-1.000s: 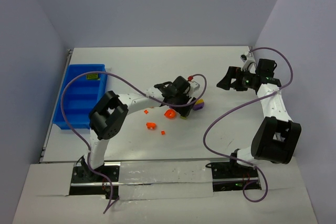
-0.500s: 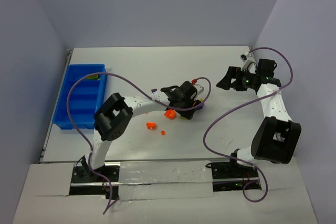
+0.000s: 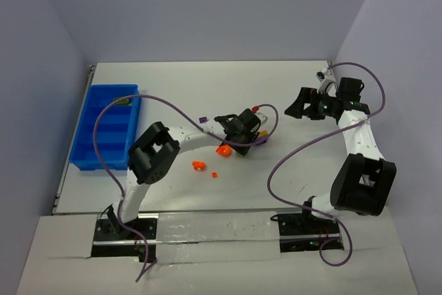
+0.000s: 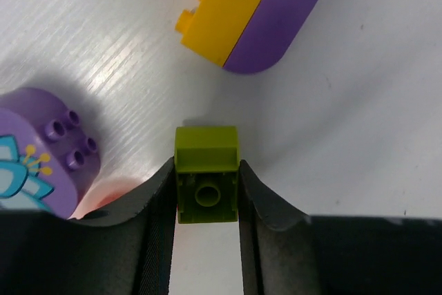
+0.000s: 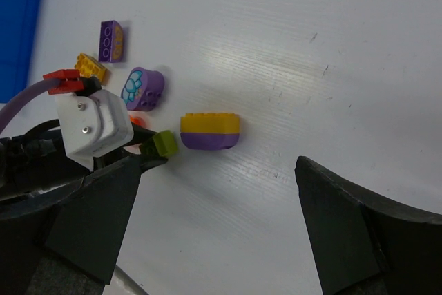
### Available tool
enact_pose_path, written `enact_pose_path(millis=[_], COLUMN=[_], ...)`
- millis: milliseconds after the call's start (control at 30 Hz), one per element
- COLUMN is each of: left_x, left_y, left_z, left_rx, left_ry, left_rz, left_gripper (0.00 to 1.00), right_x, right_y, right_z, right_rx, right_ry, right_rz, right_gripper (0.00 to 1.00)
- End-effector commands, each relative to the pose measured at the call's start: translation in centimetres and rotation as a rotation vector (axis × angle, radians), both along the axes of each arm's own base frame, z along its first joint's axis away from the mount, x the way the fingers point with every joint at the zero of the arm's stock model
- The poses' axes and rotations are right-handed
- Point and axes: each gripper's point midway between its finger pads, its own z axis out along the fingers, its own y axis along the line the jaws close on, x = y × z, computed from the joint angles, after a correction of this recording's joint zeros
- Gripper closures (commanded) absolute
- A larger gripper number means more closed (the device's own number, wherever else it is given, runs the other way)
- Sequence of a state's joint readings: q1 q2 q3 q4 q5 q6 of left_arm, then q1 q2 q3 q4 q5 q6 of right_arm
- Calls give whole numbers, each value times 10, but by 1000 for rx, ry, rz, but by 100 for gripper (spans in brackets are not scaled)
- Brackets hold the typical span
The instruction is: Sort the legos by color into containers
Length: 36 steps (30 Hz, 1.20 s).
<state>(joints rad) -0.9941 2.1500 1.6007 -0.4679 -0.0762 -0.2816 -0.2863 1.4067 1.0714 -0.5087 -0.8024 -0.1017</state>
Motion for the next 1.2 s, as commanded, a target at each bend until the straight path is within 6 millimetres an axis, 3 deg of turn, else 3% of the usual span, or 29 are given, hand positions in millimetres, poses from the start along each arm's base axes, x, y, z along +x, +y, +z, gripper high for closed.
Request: enact_pose_path(millis=[0, 67, 167, 200, 300, 333, 400, 433, 500, 533, 600, 700, 733, 833, 1033, 1167], left_x=[18, 28, 51, 61, 103, 113, 142, 151, 167, 171, 183, 200, 202, 217, 234, 241], left_y=[11, 26, 67, 87, 178, 201, 276, 304, 355, 371, 417, 450, 455, 476, 487, 492], left_z=[62, 99, 149, 156, 201, 206, 212, 213, 213, 210, 198, 182, 187, 157, 132, 114], left_rx=[-105, -180, -312, -350, -443, -429, -366, -337, -280, -258, -184, -168, -169, -129, -112, -89], left_ry=[-62, -86, -89, -71, -146, -171, -237, -265, -311, -317, -328, -301, -316, -273, -240, -222], left_rz=[-7, 5, 10, 24, 136, 190, 357, 428, 534, 573, 667, 733, 743, 759, 779, 797], left_gripper=[100, 100, 100, 100, 100, 100, 100, 100, 100, 100, 100, 100, 100, 100, 96, 81], right_x=[2, 2, 2, 2, 2, 3, 3, 3, 5, 5, 7, 7, 7, 6, 6, 7], right_y=[-1, -1, 2, 4, 10, 15, 26, 30, 38, 40, 44, 47, 47, 48, 48, 49], right_z=[8, 8, 10, 10, 8, 7, 5, 3, 1, 1, -2, -4, -4, -7, -9, -11], right_rx=[-2, 0, -4, -9, -41, -51, -73, -78, -82, -81, -80, -88, -91, -104, -116, -126], right_ry=[-47, -50, -62, -65, -63, -64, -67, -66, -60, -59, -48, -44, -44, -37, -35, -29], right_rz=[7, 9, 20, 24, 32, 40, 62, 70, 90, 95, 106, 114, 112, 116, 118, 117], right_gripper=[0, 0, 0, 0, 0, 0, 0, 0, 0, 0, 0, 0, 0, 0, 0, 0])
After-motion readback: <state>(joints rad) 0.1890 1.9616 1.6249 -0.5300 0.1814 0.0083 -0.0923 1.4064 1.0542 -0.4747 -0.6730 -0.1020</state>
